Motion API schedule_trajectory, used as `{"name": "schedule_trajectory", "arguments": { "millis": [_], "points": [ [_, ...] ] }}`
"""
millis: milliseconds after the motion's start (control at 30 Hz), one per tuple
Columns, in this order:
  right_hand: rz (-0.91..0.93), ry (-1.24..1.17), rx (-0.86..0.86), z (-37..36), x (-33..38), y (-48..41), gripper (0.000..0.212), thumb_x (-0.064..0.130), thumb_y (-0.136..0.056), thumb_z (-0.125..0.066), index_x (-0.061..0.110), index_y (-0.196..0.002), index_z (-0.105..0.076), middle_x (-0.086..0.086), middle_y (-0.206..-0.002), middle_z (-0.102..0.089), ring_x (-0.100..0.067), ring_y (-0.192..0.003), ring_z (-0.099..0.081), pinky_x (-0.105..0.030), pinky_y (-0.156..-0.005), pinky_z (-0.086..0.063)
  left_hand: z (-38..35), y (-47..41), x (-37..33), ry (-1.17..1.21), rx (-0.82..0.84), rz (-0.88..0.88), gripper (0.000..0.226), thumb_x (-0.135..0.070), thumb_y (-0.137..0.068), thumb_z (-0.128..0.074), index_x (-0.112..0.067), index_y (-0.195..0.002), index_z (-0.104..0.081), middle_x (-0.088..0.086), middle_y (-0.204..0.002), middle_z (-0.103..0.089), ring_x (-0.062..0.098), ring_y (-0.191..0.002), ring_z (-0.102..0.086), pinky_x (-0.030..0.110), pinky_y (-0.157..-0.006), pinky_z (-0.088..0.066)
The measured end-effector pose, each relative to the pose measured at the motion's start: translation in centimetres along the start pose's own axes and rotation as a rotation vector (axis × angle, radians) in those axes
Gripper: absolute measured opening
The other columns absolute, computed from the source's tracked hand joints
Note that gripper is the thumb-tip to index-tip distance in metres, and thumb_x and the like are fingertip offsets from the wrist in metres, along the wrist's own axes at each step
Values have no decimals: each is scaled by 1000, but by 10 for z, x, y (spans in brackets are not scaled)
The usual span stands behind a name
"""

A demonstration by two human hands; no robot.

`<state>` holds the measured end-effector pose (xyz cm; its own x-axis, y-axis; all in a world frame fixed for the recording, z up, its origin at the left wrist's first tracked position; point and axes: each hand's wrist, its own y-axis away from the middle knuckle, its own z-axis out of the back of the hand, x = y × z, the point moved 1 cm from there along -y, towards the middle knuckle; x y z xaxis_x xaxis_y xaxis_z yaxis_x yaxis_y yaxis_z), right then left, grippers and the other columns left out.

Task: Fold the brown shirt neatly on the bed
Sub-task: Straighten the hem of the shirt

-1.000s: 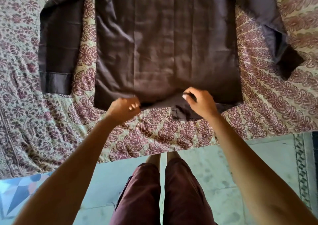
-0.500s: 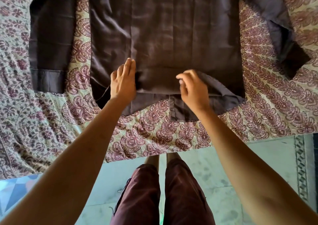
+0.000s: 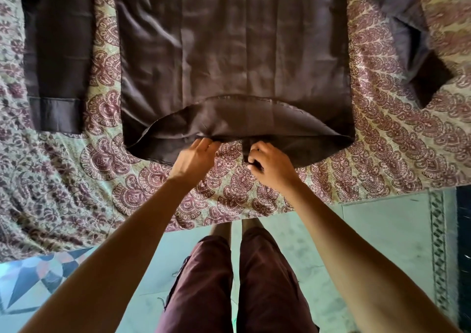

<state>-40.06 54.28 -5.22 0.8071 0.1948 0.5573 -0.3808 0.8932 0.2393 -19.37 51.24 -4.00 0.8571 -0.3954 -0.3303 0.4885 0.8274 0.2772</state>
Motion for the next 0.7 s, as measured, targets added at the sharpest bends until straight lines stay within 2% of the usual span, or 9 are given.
{"name": "schedule_trajectory", "arguments": {
  "millis": [67,133,200,300,400,500,600,667,700],
  "points": [
    [-169,-261,23,6,0,-5,12,19,-76,-60,10,-75,-53,-5,-81,-57,-23,-74,-55,-35,-61,-43,6,-9,3,-32,31,41,30,6,-54,-78,-6,-79,-66,11,-66,-62,30,-52,-62,34,-33,-46],
    [-290,-377,48,13,-1,-8,15,25,-75,-54,13,-72,-46,-6,-72,-56,-25,-67,-53,-39,-59,-41,6,-16,3,-44,54,49,25,6,-53,-77,-5,-70,-63,12,-59,-59,32,-48,-60,32,-33,-44],
    [-315,-347,94,19,-3,-8,14,25,-79,-55,17,-74,-44,-7,-69,-59,-25,-63,-56,-40,-58,-44,7,-18,0,-38,70,92,18,3,-56,-74,-5,-68,-63,13,-59,-59,32,-50,-61,33,-37,-46],
    [-309,-275,141,20,-2,-7,5,20,-84,-56,17,-86,-53,-2,-75,-66,-22,-68,-61,-38,-61,-49,5,-18,-1,-40,18,195,10,-6,-64,-69,-8,-72,-64,13,-68,-61,31,-61,-64,34,-43,-48],
    [-355,-328,96,12,6,-13,13,21,-87,-56,13,-95,-63,-1,-84,-69,-17,-72,-63,-32,-62,-48,3,-18,-4,-66,44,224,13,-7,-64,-73,-6,-73,-63,15,-70,-61,32,-59,-64,35,-44,-48],
    [-610,-752,65,5,23,-24,20,20,-89,-54,5,-93,-67,-6,-76,-68,-12,-60,-61,-27,-55,-50,5,-25,0,-11,39,259,9,-8,-75,-59,-2,-81,-62,19,-81,-64,37,-73,-64,40,-56,-49],
    [-852,-1126,214,6,40,-35,26,14,-91,-51,-5,-105,-62,-8,-70,-62,-11,-54,-56,-18,-50,-44,9,-23,6,188,-53,216,18,-20,-74,-47,-6,-80,-58,13,-85,-59,33,-73,-58,39,-59,-44],
    [-969,-1336,234,3,48,-44,28,13,-95,-47,-4,-114,-56,-13,-89,-66,-15,-69,-61,-21,-67,-50,13,-20,10,370,-110,273,15,-20,-73,-45,-7,-75,-54,7,-77,-55,29,-63,-53,37,-58,-43],
    [-1029,-1435,196,1,50,-48,23,12,-96,-45,-1,-111,-56,-15,-100,-65,-17,-78,-61,-26,-78,-50,14,-20,12,481,-120,309,14,-18,-75,-44,-7,-75,-52,4,-69,-53,29,-58,-52,36,-56,-43]
  ]
}}
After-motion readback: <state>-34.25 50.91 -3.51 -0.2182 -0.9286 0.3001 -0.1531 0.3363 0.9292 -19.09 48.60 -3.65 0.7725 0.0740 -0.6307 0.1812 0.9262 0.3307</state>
